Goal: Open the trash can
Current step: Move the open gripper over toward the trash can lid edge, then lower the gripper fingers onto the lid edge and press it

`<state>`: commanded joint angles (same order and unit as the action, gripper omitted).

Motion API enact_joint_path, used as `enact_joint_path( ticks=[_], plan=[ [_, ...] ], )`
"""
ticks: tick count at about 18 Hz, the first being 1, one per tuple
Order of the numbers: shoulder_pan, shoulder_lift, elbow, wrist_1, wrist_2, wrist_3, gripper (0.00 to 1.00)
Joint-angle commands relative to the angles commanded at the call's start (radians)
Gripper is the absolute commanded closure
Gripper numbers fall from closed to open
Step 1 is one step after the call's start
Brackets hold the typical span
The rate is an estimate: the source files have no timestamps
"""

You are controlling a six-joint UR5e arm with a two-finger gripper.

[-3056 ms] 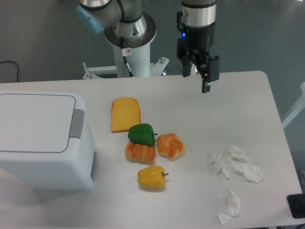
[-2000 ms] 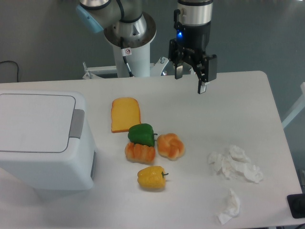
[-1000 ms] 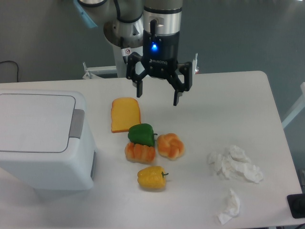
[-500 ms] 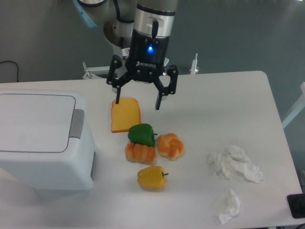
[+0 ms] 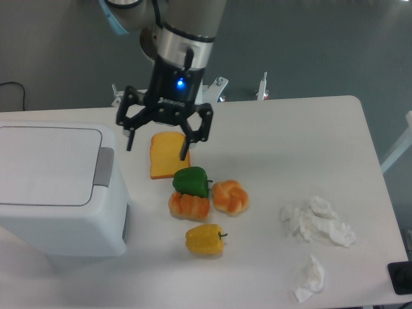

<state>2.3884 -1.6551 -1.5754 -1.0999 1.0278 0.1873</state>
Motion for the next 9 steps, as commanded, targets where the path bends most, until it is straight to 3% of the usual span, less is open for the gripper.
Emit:
enact_joint_path(
  ticks=[9],
  plan=[
    [-0.008,-0.021,-0.011,0.0,0.001,-0.011,0.0]
  ],
)
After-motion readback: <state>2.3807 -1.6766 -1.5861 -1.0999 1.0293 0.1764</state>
